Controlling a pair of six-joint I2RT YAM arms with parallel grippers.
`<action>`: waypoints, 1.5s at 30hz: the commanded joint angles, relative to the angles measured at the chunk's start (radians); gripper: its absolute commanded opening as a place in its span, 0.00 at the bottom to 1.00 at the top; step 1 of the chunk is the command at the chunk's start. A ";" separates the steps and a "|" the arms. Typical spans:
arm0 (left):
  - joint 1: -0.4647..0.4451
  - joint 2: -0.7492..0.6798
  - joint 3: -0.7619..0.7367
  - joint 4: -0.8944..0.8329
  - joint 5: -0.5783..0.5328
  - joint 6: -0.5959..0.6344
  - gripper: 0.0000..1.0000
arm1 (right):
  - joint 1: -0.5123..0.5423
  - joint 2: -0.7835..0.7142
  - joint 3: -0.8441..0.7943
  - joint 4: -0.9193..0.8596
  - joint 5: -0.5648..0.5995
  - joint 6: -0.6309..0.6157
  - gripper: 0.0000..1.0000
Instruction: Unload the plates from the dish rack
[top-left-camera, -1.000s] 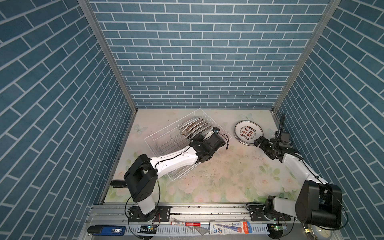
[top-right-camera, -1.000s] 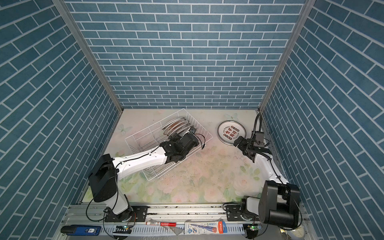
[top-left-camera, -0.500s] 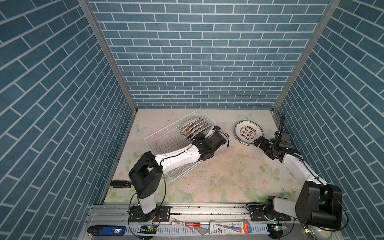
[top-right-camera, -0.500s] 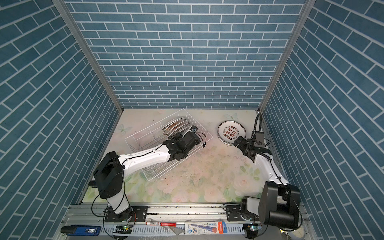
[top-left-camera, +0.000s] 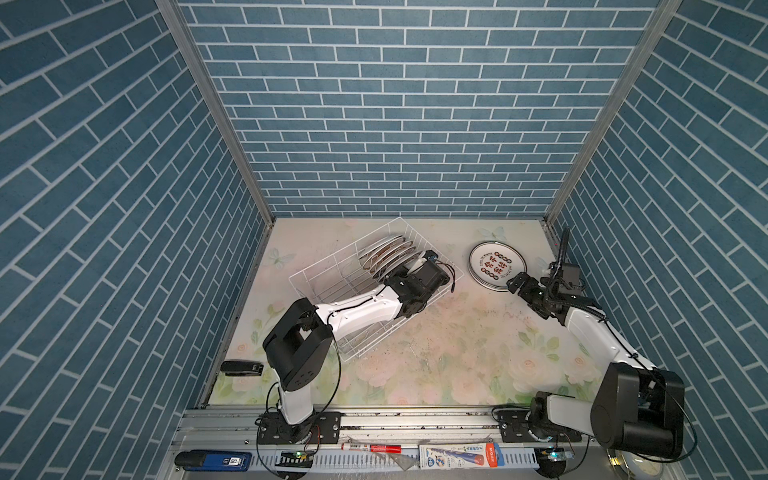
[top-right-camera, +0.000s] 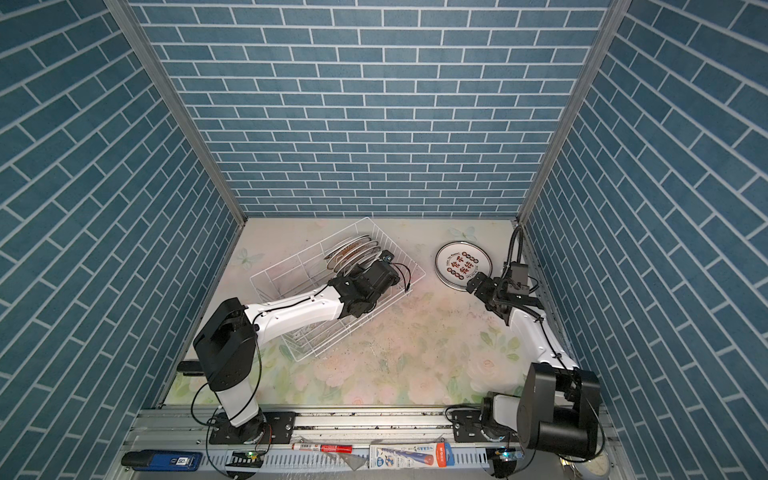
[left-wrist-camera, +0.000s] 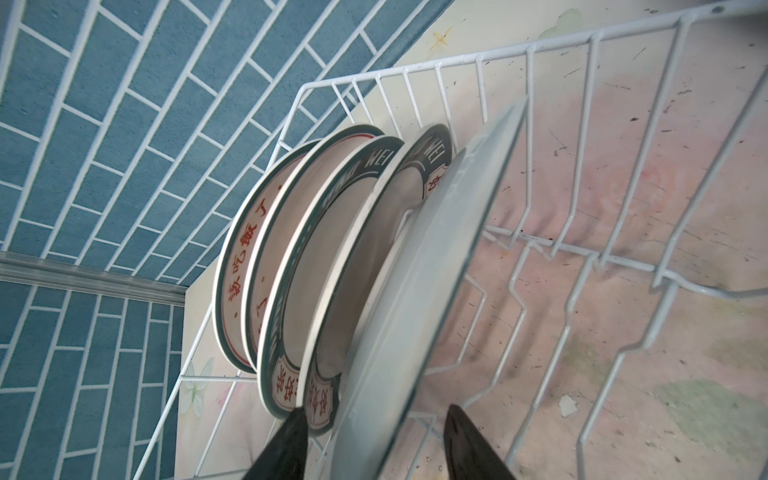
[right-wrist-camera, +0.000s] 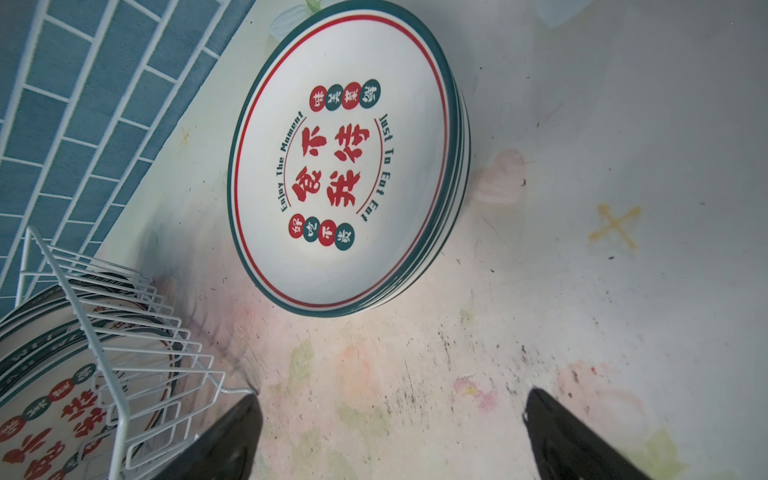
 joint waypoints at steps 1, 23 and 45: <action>0.013 0.018 0.030 0.007 0.005 0.002 0.48 | -0.001 -0.013 -0.022 0.003 -0.007 -0.030 0.99; 0.023 0.061 0.049 0.033 0.004 0.020 0.28 | -0.003 -0.001 -0.027 0.017 -0.026 -0.031 0.99; 0.034 0.095 0.071 0.021 0.000 0.037 0.07 | -0.005 -0.036 -0.022 0.002 -0.069 -0.033 0.99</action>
